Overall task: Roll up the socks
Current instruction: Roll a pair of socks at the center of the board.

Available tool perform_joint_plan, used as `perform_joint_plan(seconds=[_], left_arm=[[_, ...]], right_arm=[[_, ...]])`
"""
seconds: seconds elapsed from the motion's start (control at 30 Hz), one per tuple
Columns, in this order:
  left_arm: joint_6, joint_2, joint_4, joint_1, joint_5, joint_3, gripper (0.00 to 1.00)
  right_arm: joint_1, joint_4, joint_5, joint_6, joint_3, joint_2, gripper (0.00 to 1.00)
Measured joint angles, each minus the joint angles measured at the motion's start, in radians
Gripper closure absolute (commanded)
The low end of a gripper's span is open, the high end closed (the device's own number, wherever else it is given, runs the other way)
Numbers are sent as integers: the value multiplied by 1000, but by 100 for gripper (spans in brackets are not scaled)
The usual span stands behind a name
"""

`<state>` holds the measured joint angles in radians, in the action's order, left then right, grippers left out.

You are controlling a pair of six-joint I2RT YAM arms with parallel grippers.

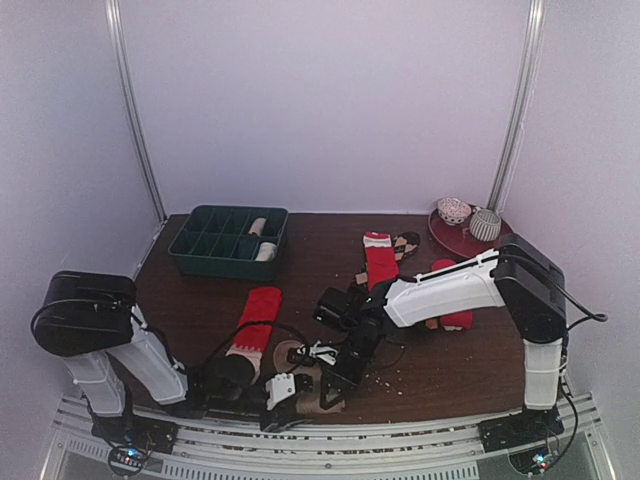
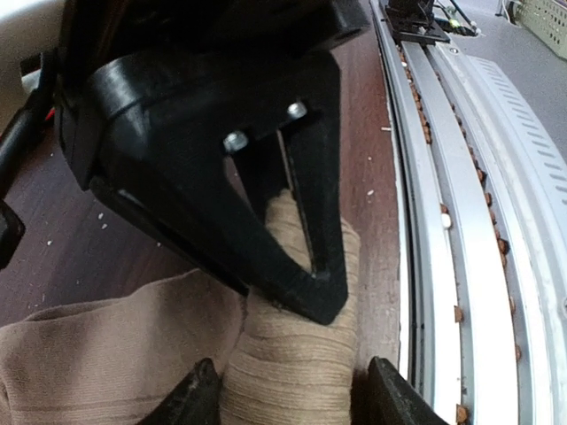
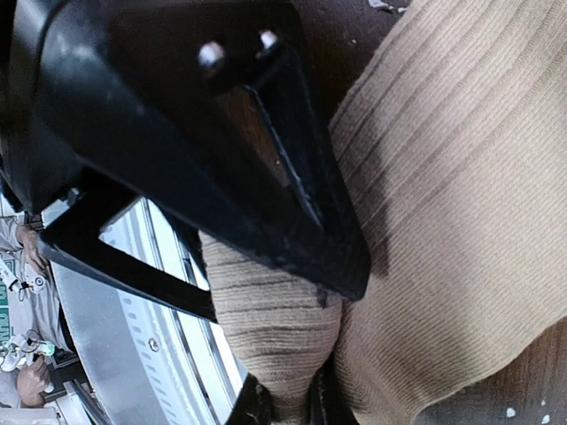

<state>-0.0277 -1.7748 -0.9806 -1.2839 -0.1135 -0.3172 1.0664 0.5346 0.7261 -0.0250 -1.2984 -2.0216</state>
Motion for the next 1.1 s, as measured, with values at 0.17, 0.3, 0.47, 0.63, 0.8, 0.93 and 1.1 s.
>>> perform_joint_plan(seconds=[0.17,0.3,0.47,0.63,0.8,0.93,1.1], left_arm=[[-13,-26,-14,3,-2,-15,61],[-21,-26,-9,3,-11,-22,97],[-26,-26,-11,3,-29,-26,100],[-65,-25,-15,3,-23,-24,100],[-156,-13,5,3,-5,-27,100],[-225,-9,17,3,5,-32,100],[-275,-9,17,3,5,-32,100]], right_arm=[[-6,-8,18,-8,10,0,99],[-13,-18,33,-9,20,0,98],[-24,-10,42,-8,24,1,82],[-17,-103,-47,6,101,74,70],[-4,-435,-254,-2,414,373,54],[10,-821,-351,-83,711,623,50],[64,-1019,-372,-206,825,609,49]])
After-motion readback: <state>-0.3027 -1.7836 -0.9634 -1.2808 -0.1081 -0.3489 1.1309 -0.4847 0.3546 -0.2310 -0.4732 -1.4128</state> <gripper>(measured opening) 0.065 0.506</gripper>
